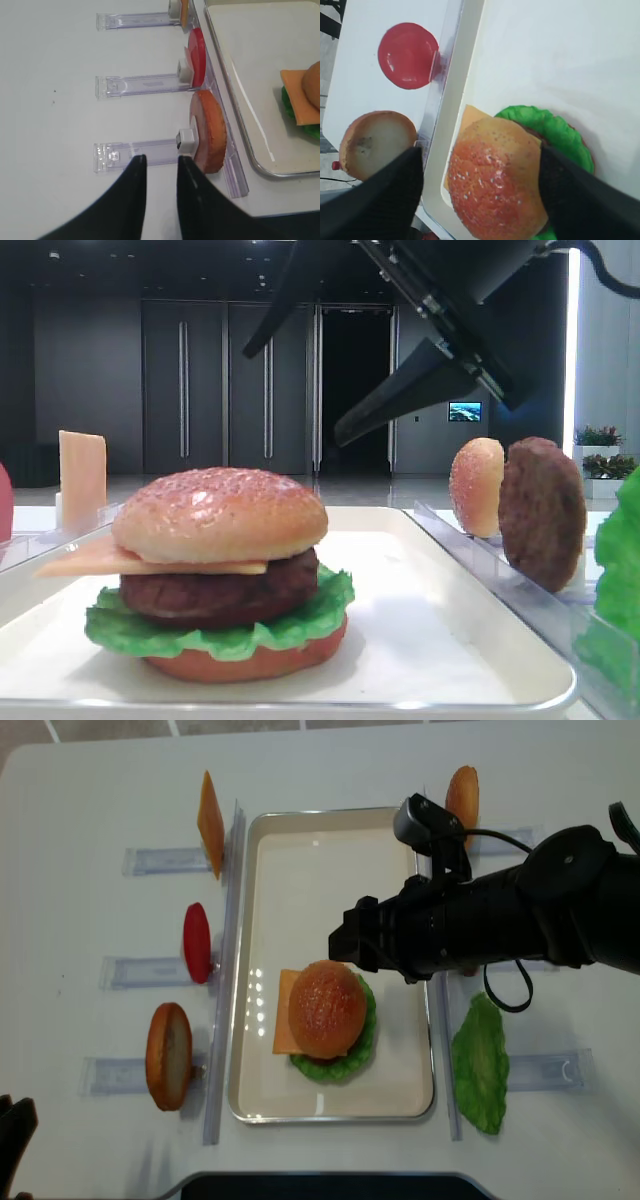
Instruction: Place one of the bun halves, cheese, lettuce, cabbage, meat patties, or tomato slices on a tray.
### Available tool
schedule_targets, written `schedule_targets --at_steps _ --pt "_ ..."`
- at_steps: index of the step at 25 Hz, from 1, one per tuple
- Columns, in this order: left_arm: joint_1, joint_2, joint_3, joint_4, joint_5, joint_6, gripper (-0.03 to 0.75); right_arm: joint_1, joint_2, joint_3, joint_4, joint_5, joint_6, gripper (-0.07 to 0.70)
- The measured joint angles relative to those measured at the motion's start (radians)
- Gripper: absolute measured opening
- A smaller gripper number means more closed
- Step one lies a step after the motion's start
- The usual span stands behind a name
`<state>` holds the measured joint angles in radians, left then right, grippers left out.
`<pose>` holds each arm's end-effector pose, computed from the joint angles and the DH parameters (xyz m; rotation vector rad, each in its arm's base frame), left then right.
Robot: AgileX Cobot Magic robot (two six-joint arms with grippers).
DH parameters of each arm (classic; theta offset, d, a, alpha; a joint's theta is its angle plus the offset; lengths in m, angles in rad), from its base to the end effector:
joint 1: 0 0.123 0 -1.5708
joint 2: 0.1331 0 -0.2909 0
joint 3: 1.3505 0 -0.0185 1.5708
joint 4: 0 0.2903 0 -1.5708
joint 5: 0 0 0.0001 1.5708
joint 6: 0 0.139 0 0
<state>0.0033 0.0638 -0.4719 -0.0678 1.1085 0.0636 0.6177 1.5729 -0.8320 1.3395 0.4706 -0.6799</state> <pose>0.0749 -0.0082 0.2543 0.0672 2.1811 -0.0454 0.2664 0.2646 0.1626 -0.2300 2.5282 1.1025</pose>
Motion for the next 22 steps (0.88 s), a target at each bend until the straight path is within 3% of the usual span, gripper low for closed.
schedule_targets --at_steps 5,11,22 --pt "0.0 0.0 0.0 0.0 0.0 0.0 0.159 0.0 -0.007 -0.058 -0.088 -0.001 0.074 0.496" --pt "0.0 0.0 0.0 0.0 0.0 0.0 0.159 -0.017 -0.012 -0.129 -0.302 0.03 0.242 0.496" --pt "0.0 0.0 0.0 0.0 0.0 0.0 0.159 -0.118 -0.053 -0.214 -0.503 0.139 0.387 0.496"
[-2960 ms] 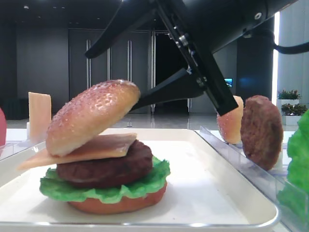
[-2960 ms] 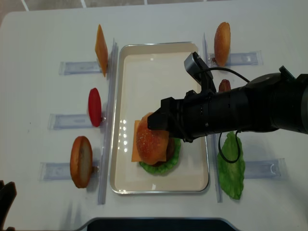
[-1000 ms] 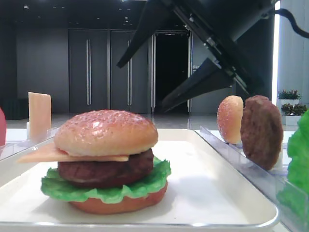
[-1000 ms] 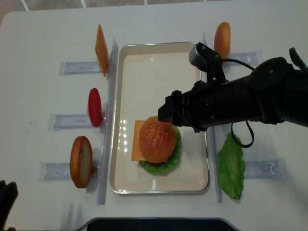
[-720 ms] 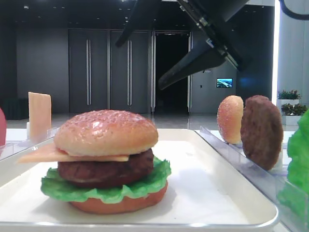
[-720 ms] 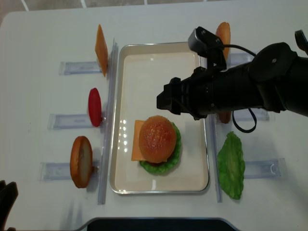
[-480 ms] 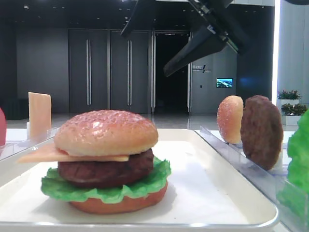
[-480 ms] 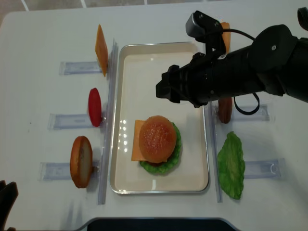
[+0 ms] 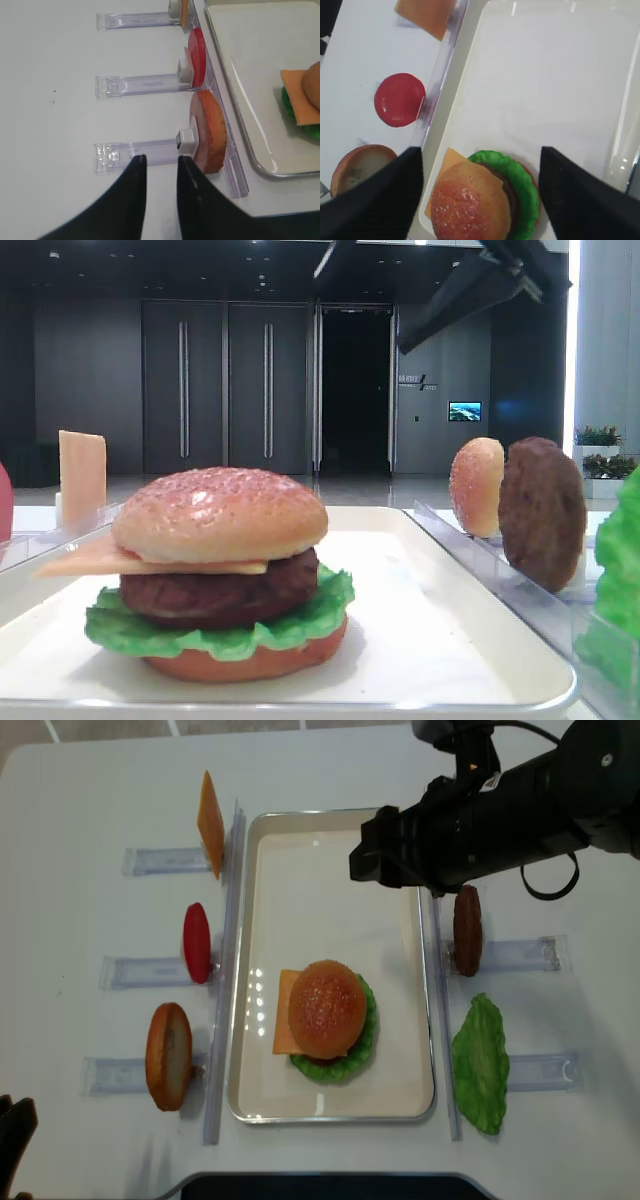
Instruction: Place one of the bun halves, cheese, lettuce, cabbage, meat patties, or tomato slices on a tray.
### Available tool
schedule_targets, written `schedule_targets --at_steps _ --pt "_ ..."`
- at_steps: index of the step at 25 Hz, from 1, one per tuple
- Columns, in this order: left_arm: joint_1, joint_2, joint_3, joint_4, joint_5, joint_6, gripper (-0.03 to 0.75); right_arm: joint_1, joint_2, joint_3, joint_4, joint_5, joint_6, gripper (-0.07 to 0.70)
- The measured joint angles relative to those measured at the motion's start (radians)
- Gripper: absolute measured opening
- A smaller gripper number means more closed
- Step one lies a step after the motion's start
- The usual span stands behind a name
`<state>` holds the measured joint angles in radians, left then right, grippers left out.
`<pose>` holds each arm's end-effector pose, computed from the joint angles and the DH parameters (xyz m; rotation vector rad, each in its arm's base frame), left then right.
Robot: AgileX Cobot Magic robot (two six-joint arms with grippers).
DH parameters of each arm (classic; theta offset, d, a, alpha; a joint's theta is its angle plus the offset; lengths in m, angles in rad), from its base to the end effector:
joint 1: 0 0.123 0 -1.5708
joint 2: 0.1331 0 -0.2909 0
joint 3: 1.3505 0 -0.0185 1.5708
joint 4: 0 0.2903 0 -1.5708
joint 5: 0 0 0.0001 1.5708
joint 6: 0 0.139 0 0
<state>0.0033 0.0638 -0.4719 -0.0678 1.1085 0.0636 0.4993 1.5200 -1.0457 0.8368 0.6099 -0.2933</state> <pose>0.0749 -0.0082 0.2543 0.0672 2.1811 -0.0454 0.3097 0.2363 0.2280 -0.2880 2.5007 0.9446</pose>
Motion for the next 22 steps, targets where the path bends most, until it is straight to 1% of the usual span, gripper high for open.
schedule_targets --at_steps 1,5,10,14,16,19,22 --pt "0.0 0.0 0.0 0.0 0.0 0.0 0.159 -0.017 -0.012 0.0 -0.017 0.007 0.011 0.496" --pt "0.0 0.0 0.0 0.0 0.0 -0.001 0.159 -0.091 -0.054 0.0 -0.093 0.072 0.056 0.496" --pt "0.0 0.0 0.0 0.0 0.0 -0.002 0.159 -0.171 -0.094 -0.002 -0.183 0.172 0.084 0.496" --pt "0.0 0.0 0.0 0.0 0.0 -0.002 0.159 -0.228 -0.103 -0.033 -0.325 0.286 0.151 0.496" --pt "0.0 0.0 0.0 0.0 0.0 -0.003 0.159 -0.248 -0.103 -0.05 -0.423 0.34 0.198 0.496" --pt "0.0 0.0 0.0 0.0 0.0 -0.004 0.159 -0.276 -0.103 -0.068 -0.538 0.408 0.249 0.496" --pt "0.0 0.0 0.0 0.0 0.0 -0.005 0.159 -0.309 -0.103 -0.071 -0.61 0.469 0.267 0.496"
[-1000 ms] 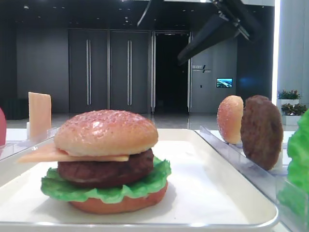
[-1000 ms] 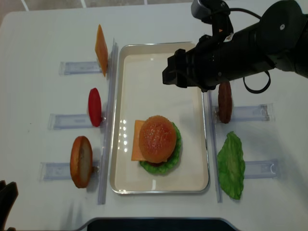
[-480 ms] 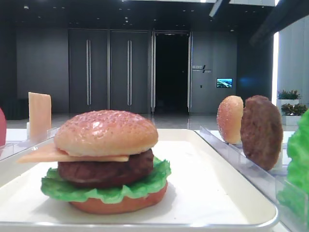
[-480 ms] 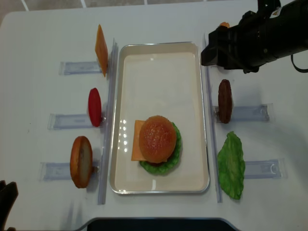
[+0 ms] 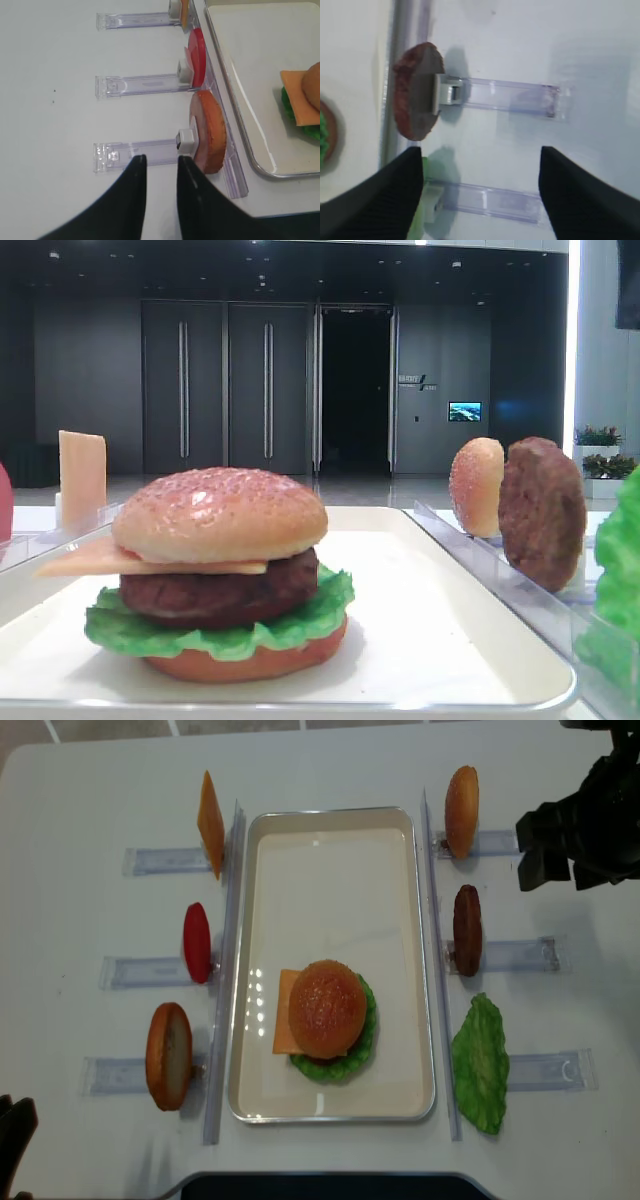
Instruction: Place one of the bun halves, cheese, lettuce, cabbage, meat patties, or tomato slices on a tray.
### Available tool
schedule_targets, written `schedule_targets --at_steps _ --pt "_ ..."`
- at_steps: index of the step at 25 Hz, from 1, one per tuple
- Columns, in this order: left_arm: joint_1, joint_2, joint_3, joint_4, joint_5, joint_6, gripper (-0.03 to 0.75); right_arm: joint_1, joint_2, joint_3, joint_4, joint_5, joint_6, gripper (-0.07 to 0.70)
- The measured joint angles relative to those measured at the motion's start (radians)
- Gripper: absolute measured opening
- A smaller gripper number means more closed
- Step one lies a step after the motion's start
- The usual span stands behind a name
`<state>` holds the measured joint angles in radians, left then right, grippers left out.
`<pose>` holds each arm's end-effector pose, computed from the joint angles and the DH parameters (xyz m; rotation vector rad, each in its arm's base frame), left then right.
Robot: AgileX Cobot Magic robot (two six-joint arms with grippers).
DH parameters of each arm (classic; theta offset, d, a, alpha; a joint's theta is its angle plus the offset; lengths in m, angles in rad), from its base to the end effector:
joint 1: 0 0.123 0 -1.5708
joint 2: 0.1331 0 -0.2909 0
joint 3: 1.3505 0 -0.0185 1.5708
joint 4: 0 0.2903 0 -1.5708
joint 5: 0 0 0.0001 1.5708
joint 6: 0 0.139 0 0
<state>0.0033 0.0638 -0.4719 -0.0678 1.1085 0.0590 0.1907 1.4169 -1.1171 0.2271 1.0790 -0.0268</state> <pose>0.0749 -0.0082 0.2543 0.0621 2.1813 -0.0481 0.3095 0.0878 0.2401 -0.1975 2.8557 0.3410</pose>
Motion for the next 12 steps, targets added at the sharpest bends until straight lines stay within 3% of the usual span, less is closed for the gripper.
schedule_targets --at_steps 4,12 --pt "0.0 0.0 0.0 0.0 0.0 0.0 0.159 -0.065 0.0 0.0 -0.054 0.053 0.012 0.496" --pt "0.0 0.0 0.0 -0.001 0.0 0.0 0.159 -0.175 0.0 0.0 -0.082 0.1 -0.023 0.496"
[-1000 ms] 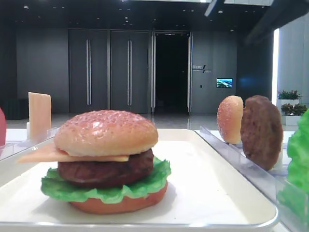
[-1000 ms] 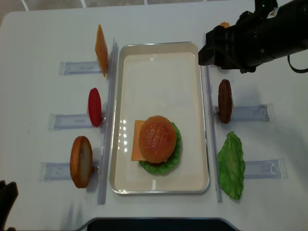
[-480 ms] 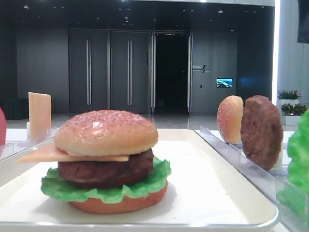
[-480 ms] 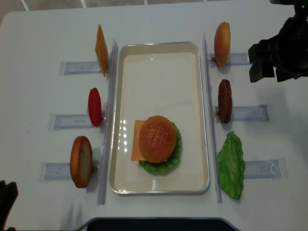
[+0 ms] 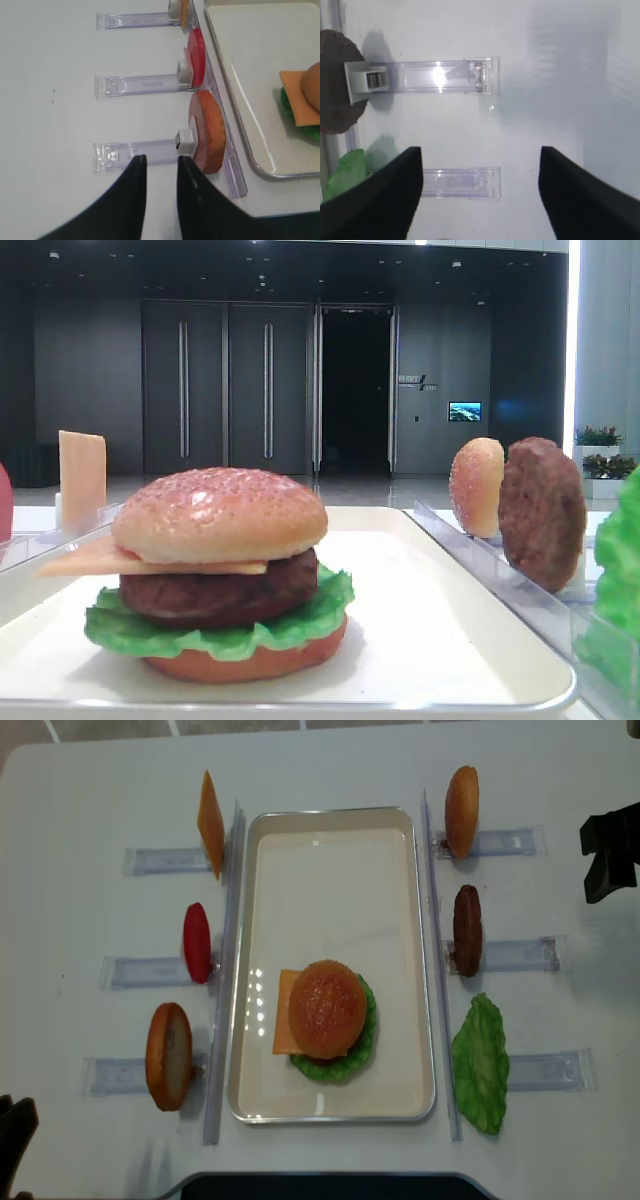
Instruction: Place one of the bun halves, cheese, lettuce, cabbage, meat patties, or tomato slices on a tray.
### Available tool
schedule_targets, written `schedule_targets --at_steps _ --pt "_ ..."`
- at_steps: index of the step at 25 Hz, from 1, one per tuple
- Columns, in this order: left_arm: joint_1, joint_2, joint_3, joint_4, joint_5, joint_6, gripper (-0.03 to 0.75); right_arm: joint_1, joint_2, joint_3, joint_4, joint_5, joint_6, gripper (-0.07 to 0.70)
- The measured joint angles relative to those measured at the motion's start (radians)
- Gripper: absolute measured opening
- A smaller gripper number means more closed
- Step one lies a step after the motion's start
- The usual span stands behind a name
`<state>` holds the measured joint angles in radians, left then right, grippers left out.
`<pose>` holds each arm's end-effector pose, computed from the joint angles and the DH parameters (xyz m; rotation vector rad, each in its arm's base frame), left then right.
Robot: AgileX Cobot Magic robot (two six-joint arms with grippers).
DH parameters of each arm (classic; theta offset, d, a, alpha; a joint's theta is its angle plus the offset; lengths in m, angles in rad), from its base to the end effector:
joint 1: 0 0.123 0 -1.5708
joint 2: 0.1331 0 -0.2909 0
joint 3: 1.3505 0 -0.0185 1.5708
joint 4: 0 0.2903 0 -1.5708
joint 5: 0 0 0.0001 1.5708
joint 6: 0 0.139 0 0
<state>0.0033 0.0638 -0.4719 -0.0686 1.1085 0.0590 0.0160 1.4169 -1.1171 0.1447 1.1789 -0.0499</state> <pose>0.0748 -0.0083 0.2543 0.0622 2.1813 -0.0490 0.3063 0.0234 0.2352 -0.0334 2.9535 0.2006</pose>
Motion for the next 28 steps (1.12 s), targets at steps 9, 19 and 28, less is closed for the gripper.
schedule_targets --at_steps 9,19,28 --pt "0.0 0.0 0.0 -0.001 0.0 0.0 0.159 -0.066 0.0 -0.001 -0.011 0.039 -0.006 0.496" --pt "0.0 0.0 0.0 -0.002 0.0 0.0 0.159 -0.066 0.0 -0.001 -0.113 0.043 0.036 0.494" --pt "0.0 0.0 0.0 -0.002 0.0 0.0 0.159 -0.066 0.0 -0.001 -0.174 0.043 0.061 0.493"
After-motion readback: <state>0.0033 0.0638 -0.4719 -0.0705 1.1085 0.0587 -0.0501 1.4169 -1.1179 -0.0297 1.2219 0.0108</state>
